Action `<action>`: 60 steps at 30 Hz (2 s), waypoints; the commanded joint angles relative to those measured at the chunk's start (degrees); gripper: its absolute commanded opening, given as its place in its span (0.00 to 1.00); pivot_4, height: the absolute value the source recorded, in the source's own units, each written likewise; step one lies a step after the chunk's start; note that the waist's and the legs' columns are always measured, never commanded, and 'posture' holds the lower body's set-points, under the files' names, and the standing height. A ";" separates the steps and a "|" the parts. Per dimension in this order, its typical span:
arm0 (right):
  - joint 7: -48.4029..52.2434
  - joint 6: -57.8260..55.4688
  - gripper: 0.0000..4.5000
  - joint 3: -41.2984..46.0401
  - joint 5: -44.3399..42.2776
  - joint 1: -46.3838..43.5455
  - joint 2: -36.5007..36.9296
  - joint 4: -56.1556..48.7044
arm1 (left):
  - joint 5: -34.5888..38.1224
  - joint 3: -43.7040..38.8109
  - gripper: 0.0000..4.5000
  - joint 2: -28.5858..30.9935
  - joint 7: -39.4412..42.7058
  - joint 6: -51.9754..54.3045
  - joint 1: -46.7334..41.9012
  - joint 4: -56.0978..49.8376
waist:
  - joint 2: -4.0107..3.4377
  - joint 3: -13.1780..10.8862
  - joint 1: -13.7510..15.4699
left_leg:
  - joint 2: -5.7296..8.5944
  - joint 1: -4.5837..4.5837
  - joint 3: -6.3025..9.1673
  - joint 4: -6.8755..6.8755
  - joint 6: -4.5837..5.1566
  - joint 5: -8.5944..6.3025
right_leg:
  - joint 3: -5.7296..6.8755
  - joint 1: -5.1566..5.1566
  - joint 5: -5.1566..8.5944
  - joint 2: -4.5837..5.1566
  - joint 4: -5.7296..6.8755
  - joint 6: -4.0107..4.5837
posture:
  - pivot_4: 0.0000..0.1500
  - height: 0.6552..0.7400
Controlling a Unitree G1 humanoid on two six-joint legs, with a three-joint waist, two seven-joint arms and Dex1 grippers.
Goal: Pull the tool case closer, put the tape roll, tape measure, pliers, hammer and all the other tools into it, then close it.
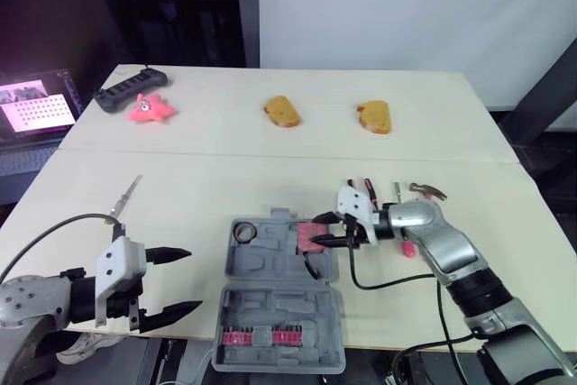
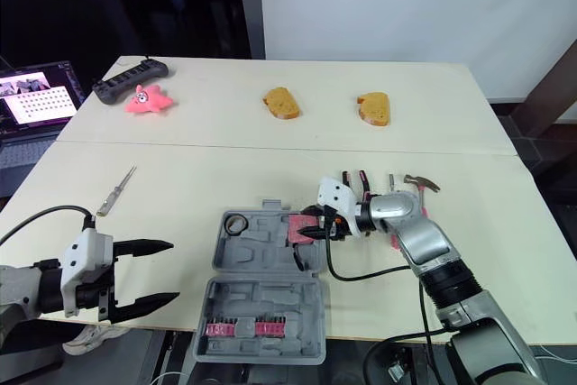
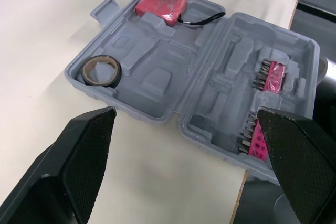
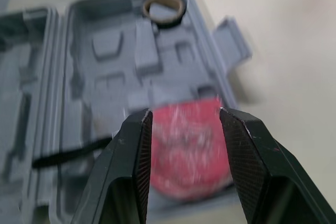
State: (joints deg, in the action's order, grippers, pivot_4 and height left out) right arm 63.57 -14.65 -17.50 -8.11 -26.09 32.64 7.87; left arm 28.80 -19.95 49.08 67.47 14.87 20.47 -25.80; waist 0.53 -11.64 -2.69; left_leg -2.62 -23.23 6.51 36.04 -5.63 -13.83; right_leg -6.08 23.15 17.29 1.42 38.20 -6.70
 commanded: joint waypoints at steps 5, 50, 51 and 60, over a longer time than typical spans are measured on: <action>-1.01 9.96 0.48 -1.11 3.49 1.93 -2.25 10.41 | 0.70 -1.35 1.00 1.39 0.78 -0.16 -0.51 0.42 | 0.04 0.03 -0.15 | 0.00 0.26 0.00 -0.01 0.00 0.00 | -0.01 -0.27 0.01 0.00 -0.02 0.00 | 1.00 1.00; -5.93 13.42 0.99 49.79 -14.78 27.37 15.02 16.19 | 2.87 -23.51 1.00 -4.67 -3.20 -15.30 -2.50 43.24 | 0.17 0.16 -1.30 | 0.00 0.89 -0.27 -0.36 0.01 -0.02 | -0.25 -0.73 0.31 0.02 -0.18 0.40 | 1.00 1.00; -5.92 13.27 0.99 49.64 -14.84 27.08 14.90 16.04 | 2.82 -23.45 1.00 -4.74 -3.18 -15.22 -2.60 43.08 | 0.16 0.17 -1.43 | 0.00 0.90 -0.26 -0.38 0.01 -0.02 | -0.24 -0.73 0.31 0.01 -0.18 0.39 | 1.00 1.00; -6.66 -5.23 0.99 45.89 -24.42 24.07 14.89 -5.47 | 3.54 -16.09 1.00 -2.53 -2.79 -8.41 -6.13 27.72 | 0.13 0.17 -0.91 | -0.01 0.89 -0.26 -0.42 0.00 -0.02 | -0.26 -0.73 0.30 0.01 -0.15 0.35 | 1.00 1.00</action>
State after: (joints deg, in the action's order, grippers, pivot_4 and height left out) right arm 57.46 -16.43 27.74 -29.30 -1.88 46.14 8.44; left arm 31.20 -36.64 44.55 64.71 5.20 15.39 6.34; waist 0.66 -11.48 -3.60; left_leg -2.62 -22.36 6.27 35.65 -5.63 -13.85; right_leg -6.34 22.42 17.60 1.42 38.05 -6.36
